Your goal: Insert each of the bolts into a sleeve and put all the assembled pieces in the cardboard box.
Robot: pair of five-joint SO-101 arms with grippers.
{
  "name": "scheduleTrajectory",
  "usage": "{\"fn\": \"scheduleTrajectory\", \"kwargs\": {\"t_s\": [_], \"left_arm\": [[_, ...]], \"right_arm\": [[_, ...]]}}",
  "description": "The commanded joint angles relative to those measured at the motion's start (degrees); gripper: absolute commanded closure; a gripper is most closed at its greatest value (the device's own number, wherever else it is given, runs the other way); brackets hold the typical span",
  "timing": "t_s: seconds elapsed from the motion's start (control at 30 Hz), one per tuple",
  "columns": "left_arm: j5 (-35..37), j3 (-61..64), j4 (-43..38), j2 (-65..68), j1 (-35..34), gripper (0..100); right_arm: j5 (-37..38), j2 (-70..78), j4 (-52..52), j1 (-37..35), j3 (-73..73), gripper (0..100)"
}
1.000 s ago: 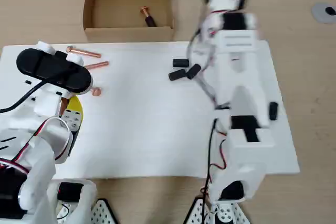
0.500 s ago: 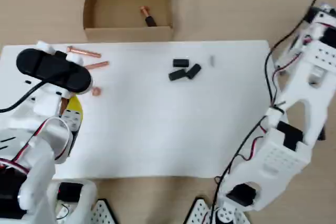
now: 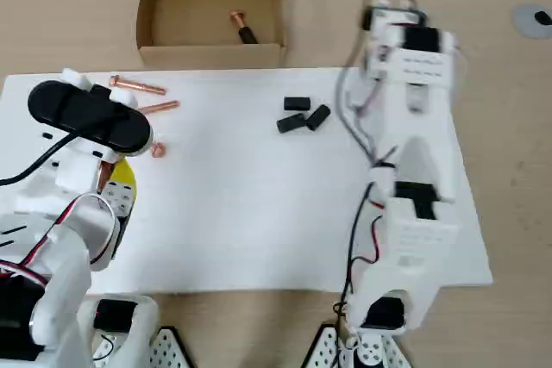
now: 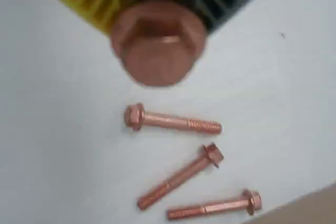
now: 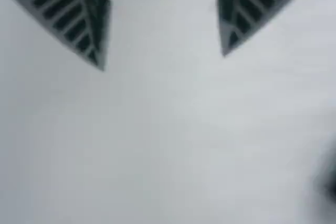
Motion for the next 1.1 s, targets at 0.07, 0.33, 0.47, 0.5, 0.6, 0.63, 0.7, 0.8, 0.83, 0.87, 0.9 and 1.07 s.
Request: {"fn": "scheduleTrajectory", "kwargs": {"t_s": [0.07,0.33,0.47,0.5,0.6,0.63,0.7,0.8,0.83,0.87,0.9,1.07], "left_arm": [[-0.4,-0.3,2.2,-0.4,0.2,99],[-0.4,-0.3,3.3,-0.5,0.2,99],[-0.4,-0.3,3.3,-0.5,0.2,99],[-0.4,-0.3,3.3,-0.5,0.2,99],[-0.4,-0.3,3.3,-0.5,0.2,99],[-0.4,-0.3,3.3,-0.5,0.2,99],[-0.4,-0.3,3.3,-0.5,0.2,99],[-0.4,-0.3,3.3,-0.5,0.2,99],[-0.4,-0.3,3.3,-0.5,0.2,99],[-0.4,-0.3,3.3,-0.5,0.2,99],[-0.4,-0.3,3.3,-0.5,0.2,99],[-0.4,-0.3,3.3,-0.5,0.3,99]], "right_arm": [[-5.9,2.2,-3.8,-5.8,-5.7,81.6],[-16.6,12.4,-6.9,-6.7,-10.5,81.6],[-21.4,15.2,-6.5,-8.7,-14.3,81.6],[-22.6,15.3,-6.2,-9.3,-15.1,81.6],[-25.9,15.5,-5.3,-11.0,-16.6,81.6],[-26.8,15.6,-4.8,-11.5,-16.8,81.6],[-28.7,15.6,-4.8,-11.9,-16.7,81.6],[-30.9,16.1,-4.7,-12.0,-15.8,81.7],[-31.5,16.4,-4.7,-12.0,-15.3,81.7],[-32.3,16.7,-4.6,-12.0,-14.8,81.7],[-33.1,17.1,-4.4,-12.0,-14.3,81.7],[-35.6,18.9,-4.5,-12.0,-12.8,81.7]]}}
